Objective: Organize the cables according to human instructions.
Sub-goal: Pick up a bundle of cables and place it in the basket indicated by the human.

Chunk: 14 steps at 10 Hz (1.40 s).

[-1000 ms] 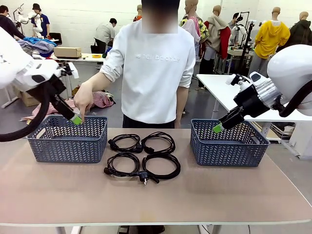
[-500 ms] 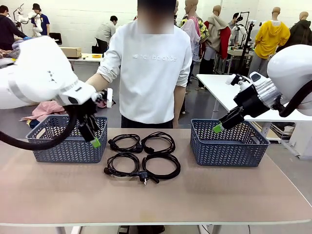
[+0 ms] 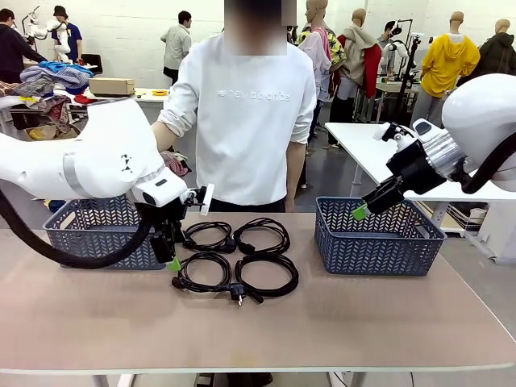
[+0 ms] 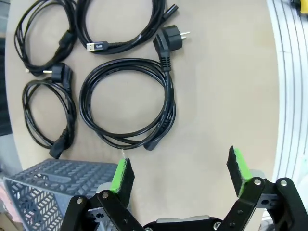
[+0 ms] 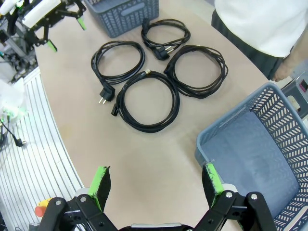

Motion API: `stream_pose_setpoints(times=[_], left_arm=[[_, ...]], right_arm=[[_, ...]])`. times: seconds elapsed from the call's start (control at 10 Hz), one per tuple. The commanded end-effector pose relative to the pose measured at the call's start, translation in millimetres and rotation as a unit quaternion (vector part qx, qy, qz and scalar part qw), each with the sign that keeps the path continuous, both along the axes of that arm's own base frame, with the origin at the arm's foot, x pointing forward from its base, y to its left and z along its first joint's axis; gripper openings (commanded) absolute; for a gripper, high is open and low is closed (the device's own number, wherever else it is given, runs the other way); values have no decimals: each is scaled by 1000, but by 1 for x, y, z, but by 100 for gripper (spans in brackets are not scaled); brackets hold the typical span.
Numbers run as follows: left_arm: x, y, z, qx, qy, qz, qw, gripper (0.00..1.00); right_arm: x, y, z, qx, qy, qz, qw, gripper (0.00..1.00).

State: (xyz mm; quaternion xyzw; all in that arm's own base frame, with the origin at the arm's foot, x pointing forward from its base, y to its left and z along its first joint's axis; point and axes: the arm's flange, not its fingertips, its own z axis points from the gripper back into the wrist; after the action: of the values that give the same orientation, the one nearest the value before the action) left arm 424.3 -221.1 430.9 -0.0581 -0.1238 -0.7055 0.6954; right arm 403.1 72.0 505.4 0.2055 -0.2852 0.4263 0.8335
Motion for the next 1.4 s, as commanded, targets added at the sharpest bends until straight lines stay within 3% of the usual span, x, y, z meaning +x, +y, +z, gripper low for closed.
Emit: stream_pose_setpoints(times=[0.0, 0.6, 1.3], left_arm=[[-1, 6, 10, -4, -3, 4, 1000, 100], [2, -3, 4, 16, -10, -6, 1000, 100], [28, -48, -73, 55, 18, -38, 998, 100]], right_arm=[[2, -1, 0, 12, -5, 7, 1000, 100], [2, -1, 0, 12, -5, 7, 1000, 100], [2, -1, 0, 12, -5, 7, 1000, 100]])
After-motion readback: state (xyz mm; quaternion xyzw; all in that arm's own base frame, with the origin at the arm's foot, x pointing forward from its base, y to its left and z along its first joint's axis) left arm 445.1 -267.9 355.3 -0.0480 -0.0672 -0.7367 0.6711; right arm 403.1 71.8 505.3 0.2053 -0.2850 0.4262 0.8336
